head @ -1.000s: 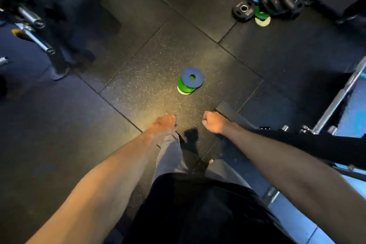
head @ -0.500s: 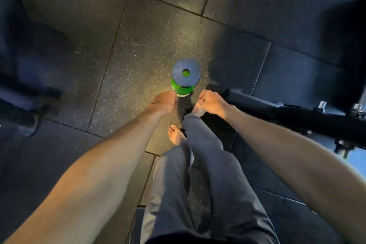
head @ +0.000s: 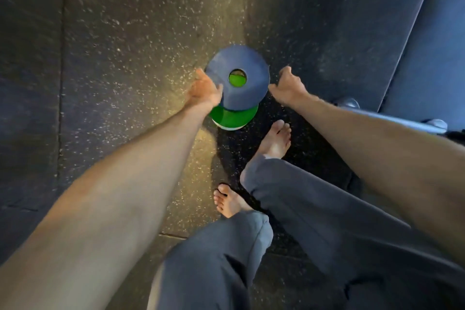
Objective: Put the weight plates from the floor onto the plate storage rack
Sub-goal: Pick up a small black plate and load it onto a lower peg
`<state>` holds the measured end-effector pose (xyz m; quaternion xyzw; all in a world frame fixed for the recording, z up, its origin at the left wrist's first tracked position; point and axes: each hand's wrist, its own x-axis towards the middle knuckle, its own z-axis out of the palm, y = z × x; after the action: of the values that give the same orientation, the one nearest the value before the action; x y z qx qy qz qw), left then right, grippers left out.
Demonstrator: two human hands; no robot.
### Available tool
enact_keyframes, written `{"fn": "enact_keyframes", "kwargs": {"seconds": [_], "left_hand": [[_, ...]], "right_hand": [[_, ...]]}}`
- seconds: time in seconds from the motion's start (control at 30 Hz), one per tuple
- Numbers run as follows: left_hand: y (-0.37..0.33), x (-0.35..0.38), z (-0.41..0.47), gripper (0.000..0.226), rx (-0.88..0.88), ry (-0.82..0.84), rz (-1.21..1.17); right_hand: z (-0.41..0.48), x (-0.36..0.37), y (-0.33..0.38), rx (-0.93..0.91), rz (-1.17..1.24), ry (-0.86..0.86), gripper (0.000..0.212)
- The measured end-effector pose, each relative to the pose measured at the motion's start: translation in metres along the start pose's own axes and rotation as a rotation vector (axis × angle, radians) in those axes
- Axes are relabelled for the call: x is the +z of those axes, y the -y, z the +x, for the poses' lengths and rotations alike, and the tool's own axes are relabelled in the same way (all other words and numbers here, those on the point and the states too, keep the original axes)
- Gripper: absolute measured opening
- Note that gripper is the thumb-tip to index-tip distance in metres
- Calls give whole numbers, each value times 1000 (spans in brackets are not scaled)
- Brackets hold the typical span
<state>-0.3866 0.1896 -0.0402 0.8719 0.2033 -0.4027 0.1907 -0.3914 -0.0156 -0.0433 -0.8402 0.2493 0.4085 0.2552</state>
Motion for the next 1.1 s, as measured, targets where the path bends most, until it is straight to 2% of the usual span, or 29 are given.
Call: {"fn": "enact_keyframes", "kwargs": {"seconds": [0.07,0.13,0.2,0.3,0.47,0.63,0.77,0.97,1.03,1.1], "left_hand": [[-9,12,20,78,-41,-27,-36],[-16,21,35,82,-77,-48,-51],[-20,28,44,86,-106,-64,-30],[-20,33,51,86,-127,-101,-1],[-29,19,32,92,-127,-133,42],[-47,-28,-41,88,-110,-80,5],[-67,-77,-127,87,-61,-13,35],[-102,-156,-276,104,11,131,147],[-115,-177,-322,95,14,198,159],[-124,-194,-371,65,63,260,210]], "right_hand": [[27,13,-5,18,47,15,72],[46,23,-5,83,196,77,75],[57,30,-4,140,334,113,67],[62,36,-3,141,384,119,41],[35,24,-2,179,501,120,27],[-46,-21,2,180,562,96,21],[-135,-67,-5,200,652,66,27],[-305,-124,-14,263,925,21,26],[-354,-134,-19,271,958,-14,31],[-402,-143,-31,229,969,-118,32]]}}
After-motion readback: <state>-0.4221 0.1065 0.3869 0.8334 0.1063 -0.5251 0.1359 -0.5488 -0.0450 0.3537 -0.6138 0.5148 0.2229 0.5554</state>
